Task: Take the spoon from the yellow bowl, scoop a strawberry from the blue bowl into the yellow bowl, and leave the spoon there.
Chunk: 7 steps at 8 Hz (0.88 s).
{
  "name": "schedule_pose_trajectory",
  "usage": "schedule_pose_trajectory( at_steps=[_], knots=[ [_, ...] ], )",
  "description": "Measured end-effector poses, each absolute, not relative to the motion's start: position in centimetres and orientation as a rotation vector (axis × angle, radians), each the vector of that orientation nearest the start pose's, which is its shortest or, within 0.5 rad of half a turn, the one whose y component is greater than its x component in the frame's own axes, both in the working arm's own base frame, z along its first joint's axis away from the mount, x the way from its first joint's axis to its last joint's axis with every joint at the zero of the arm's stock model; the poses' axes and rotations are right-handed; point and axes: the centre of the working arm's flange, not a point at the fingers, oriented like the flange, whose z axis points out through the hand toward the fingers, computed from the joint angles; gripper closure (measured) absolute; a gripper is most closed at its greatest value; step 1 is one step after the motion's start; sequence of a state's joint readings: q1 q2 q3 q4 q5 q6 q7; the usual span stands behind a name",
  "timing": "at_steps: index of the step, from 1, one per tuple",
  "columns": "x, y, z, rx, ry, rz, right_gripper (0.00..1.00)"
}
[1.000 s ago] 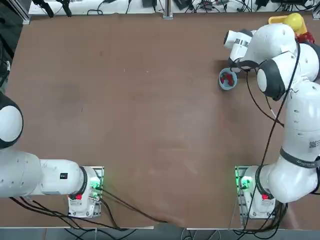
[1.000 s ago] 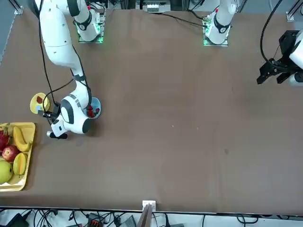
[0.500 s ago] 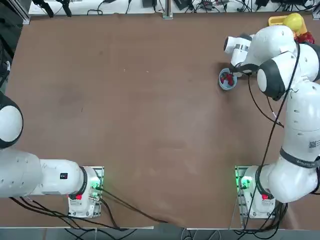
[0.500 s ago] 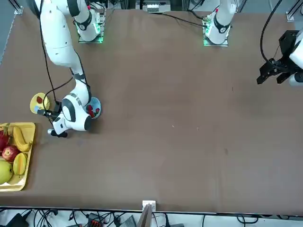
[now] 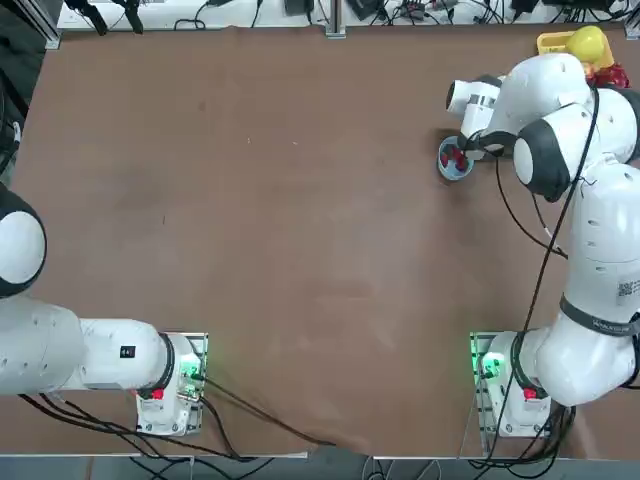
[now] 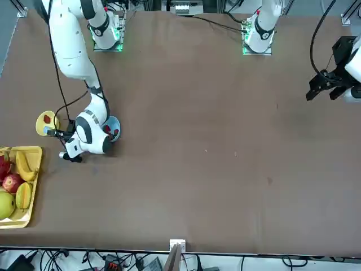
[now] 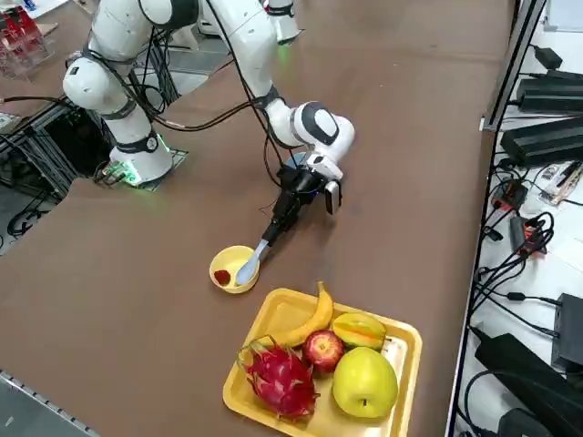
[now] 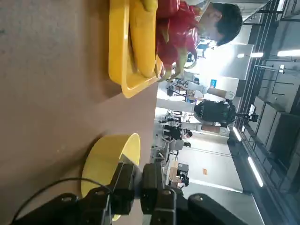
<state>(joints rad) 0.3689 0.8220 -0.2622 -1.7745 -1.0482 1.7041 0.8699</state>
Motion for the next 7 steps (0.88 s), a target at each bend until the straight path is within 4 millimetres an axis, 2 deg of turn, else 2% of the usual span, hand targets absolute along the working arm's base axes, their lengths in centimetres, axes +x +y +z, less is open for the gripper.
schedule_pose_trajectory(
  at_steps=[1, 2, 3, 7],
  knots=[
    [58.44, -1.55, 11.86, 1.781, -0.062, -0.205, 0.88],
    [58.35, -1.58, 11.79, 1.780, -0.062, -0.206, 0.79],
    [58.34, -1.58, 11.78, 1.780, -0.063, -0.205, 0.78],
    [58.36, -1.48, 11.81, 1.781, -0.062, -0.202, 0.10]
  ],
)
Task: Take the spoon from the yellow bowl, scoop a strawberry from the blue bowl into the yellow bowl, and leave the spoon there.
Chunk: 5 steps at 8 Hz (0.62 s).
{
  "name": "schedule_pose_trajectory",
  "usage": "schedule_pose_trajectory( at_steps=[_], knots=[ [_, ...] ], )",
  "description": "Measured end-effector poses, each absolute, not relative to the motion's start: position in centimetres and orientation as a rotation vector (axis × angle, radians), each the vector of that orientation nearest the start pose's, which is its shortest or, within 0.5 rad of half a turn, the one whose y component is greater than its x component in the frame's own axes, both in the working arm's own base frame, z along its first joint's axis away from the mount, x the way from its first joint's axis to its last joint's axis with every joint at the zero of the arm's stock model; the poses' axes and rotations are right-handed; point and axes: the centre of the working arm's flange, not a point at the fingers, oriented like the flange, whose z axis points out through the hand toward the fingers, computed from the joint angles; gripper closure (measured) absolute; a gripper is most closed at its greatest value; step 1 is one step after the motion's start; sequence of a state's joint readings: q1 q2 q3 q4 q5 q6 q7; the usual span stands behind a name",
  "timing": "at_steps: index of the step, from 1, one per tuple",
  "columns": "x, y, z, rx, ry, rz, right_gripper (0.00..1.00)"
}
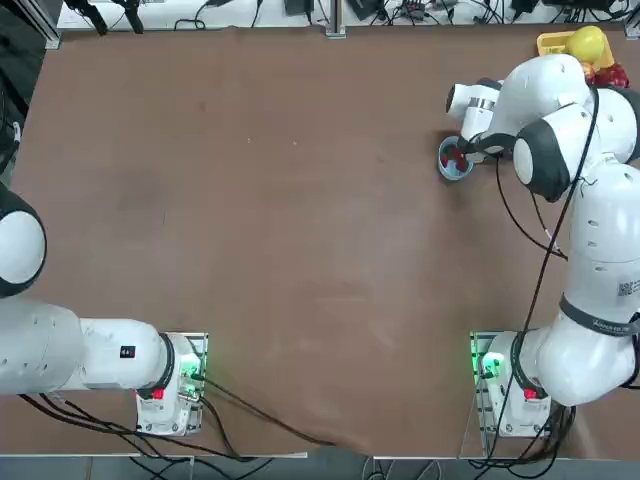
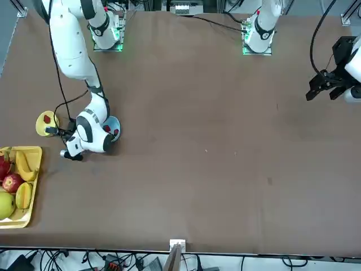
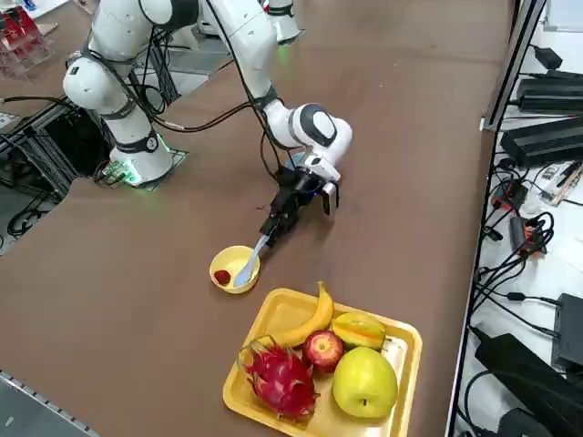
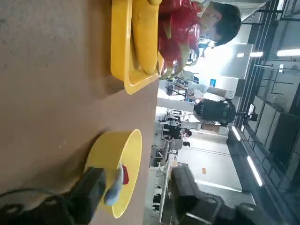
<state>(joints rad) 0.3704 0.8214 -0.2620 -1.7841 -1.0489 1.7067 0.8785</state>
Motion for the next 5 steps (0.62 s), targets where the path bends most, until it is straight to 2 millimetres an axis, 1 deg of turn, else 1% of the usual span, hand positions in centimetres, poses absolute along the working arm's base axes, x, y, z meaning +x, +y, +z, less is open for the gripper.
schedule_pose_trajectory(
  at_steps=[1, 3, 5],
  knots=[
    [58.4, -1.2, 11.9, 1.782, -0.057, -0.197, 0.01],
    [58.9, -0.2, 12.7, 1.791, -0.024, -0.198, 0.00],
    [59.9, 0.5, 15.0, 1.816, 0.018, -0.205, 0.00]
  ],
)
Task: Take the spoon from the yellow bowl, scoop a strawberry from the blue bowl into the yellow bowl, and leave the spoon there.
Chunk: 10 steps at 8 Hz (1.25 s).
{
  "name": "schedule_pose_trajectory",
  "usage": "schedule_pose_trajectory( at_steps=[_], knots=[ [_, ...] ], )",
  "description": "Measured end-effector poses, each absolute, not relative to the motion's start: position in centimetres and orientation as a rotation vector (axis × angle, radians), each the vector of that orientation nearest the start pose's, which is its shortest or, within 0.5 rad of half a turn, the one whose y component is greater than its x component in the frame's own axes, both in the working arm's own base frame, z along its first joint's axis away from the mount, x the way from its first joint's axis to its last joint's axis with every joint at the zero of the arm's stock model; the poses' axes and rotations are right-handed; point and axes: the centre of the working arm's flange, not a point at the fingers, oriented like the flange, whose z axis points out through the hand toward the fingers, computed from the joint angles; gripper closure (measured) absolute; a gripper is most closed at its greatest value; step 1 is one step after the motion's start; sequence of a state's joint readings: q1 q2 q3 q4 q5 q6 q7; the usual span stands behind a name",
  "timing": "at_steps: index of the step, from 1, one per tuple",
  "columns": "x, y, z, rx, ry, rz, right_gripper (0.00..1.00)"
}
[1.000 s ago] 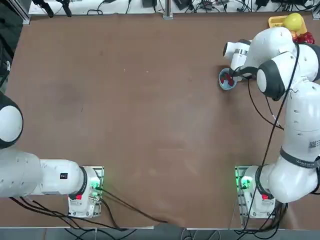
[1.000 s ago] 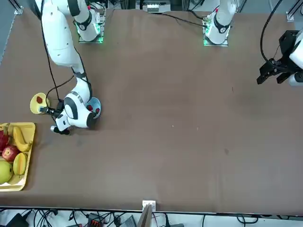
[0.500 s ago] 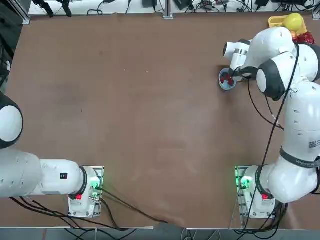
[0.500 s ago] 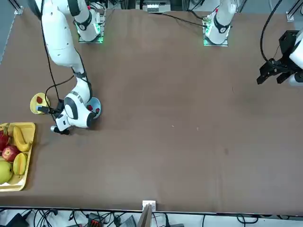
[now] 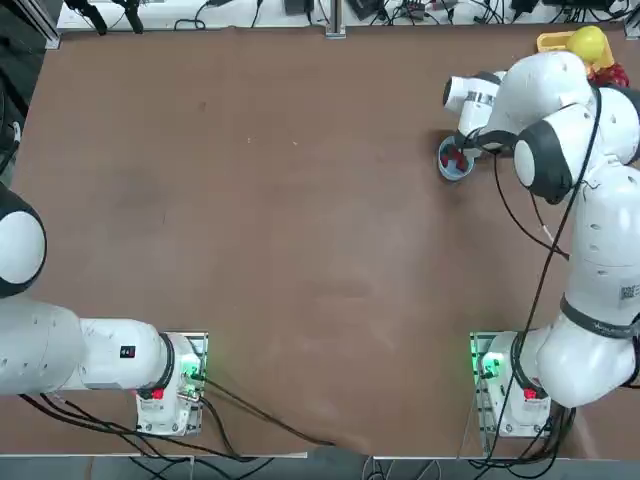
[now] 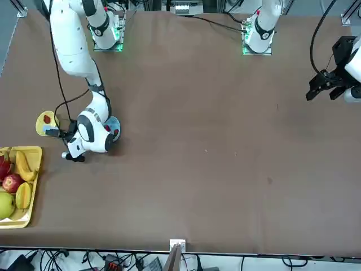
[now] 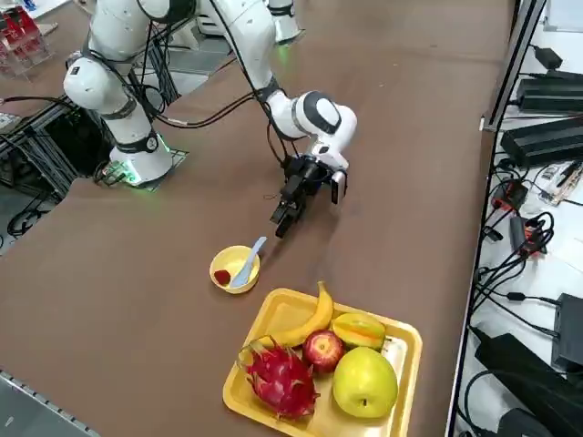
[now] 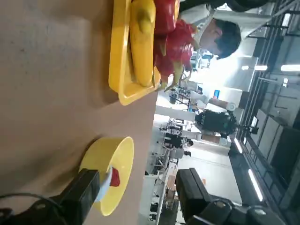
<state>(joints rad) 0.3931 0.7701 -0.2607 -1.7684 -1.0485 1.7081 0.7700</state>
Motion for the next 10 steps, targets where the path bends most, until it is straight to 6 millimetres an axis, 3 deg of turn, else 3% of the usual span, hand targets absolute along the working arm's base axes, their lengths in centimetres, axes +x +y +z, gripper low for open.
schedule_pose_trajectory(
  at_steps=[7, 10],
  knots=[
    [63.4, 3.0, 25.8, 2.074, 0.039, -0.263, 0.00],
    [64.3, 3.6, 32.0, 2.252, 0.049, -0.275, 0.00]
  ],
)
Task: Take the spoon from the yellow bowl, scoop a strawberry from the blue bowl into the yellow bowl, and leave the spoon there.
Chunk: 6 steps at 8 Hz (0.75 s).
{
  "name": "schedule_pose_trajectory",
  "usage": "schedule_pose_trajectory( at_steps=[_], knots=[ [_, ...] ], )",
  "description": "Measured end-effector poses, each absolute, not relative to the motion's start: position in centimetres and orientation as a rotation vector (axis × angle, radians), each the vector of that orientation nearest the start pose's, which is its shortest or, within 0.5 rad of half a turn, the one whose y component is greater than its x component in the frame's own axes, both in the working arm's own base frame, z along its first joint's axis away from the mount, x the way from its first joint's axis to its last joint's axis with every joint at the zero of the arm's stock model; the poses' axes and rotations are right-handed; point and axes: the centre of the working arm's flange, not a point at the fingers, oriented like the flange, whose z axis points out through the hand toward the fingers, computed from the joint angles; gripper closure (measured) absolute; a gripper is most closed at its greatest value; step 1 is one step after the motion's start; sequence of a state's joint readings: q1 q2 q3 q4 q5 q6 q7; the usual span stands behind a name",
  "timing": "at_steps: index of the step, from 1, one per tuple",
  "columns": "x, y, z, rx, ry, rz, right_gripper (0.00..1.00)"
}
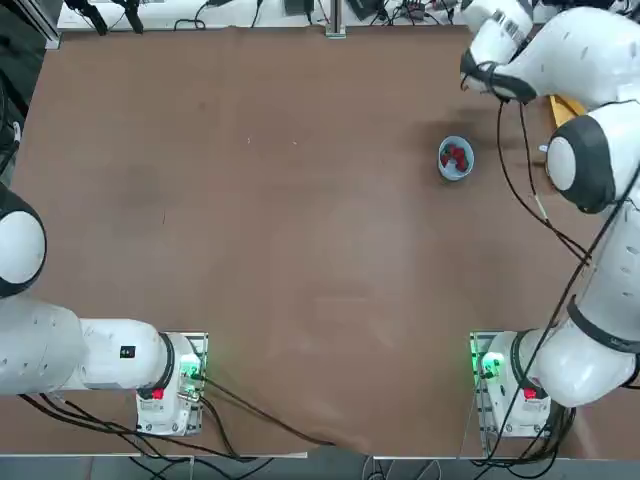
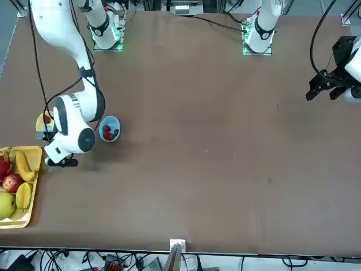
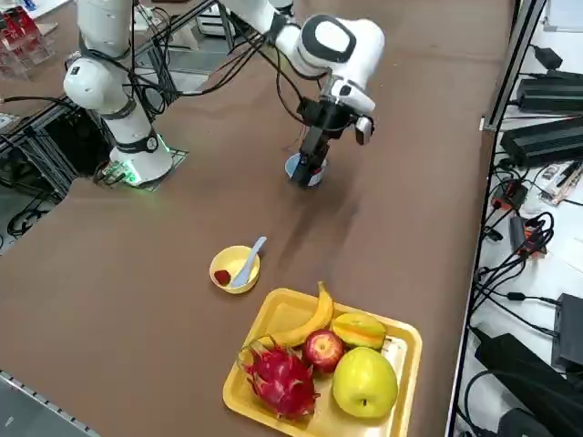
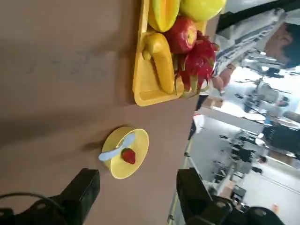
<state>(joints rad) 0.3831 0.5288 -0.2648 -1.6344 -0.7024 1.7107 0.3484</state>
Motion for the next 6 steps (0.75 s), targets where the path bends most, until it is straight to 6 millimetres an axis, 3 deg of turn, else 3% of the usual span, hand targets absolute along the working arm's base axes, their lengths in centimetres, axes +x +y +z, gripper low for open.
schedule_pose_trajectory(
  at_steps=[3, 6],
  knots=[
    [64.3, 2.2, 39.3, 2.458, 0.080, -0.267, 0.00],
    [63.3, -0.8, 46.0, 2.706, 0.028, -0.213, 0.00]
  ],
)
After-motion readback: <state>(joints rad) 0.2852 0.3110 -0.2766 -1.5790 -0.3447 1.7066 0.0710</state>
